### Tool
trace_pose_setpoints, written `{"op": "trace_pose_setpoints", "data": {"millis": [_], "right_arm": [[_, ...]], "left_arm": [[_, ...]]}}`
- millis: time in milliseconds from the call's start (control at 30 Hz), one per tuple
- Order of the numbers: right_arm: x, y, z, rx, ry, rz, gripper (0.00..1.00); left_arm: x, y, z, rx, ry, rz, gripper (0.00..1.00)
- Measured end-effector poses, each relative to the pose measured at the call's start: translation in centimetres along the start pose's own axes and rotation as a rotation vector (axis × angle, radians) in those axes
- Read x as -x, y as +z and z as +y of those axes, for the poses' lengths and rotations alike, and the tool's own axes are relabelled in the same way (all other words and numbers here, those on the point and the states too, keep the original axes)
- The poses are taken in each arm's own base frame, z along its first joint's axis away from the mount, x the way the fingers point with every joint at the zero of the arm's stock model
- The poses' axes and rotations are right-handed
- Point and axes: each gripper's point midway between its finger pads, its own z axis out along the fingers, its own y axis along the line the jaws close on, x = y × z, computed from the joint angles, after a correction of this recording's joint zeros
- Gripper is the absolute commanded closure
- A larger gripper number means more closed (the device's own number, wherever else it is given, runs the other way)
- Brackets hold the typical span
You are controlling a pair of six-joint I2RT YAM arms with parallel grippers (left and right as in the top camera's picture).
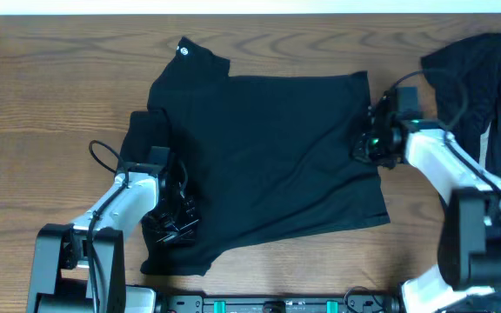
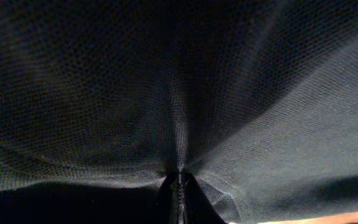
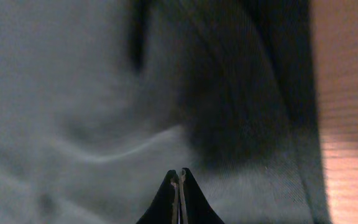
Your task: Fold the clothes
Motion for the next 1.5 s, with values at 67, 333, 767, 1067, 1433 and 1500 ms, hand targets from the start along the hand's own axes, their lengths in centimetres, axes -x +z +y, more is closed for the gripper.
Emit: {"op": "trace_pose_setpoints", "data": {"millis": [67,333,767,1067,1433,1500], "right_arm": [[-1.0,1.3,-0.8,-0.035,0.034,0.053,0.99],[-3.9,-0.2,-4.2,-0.244,0.109,0.165,0.98],[-0.6,-3.2,-2.3,-0.162,-0.097,-0.013,0.83],[4.9,-8.6,4.8,0.136,-0.199,-0.304,0.90],[3.9,0.3,3.9,0.140,-0.141,-0.125,0.90],[3.5,1.1,3.6,0.135,-0.130,-0.100,0.90]], "left_arm": [[0.0,0.0,0.0,0.000,0.000,0.000,0.94],[0.0,0.0,0.0,0.000,0.011,-0.002,0.94],[3.3,-4.9,-3.6,-0.083,0.151,-0.179,0.92],[4.6,-8.6,-8.2,-0.165,0.326,-0.361,0.92],[1.2,-3.2,-13.6,-0.076,0.700,-0.294,0.93],[0.9,-2.2,-14.1,-0.054,0.745,-0.289,0.93]]}}
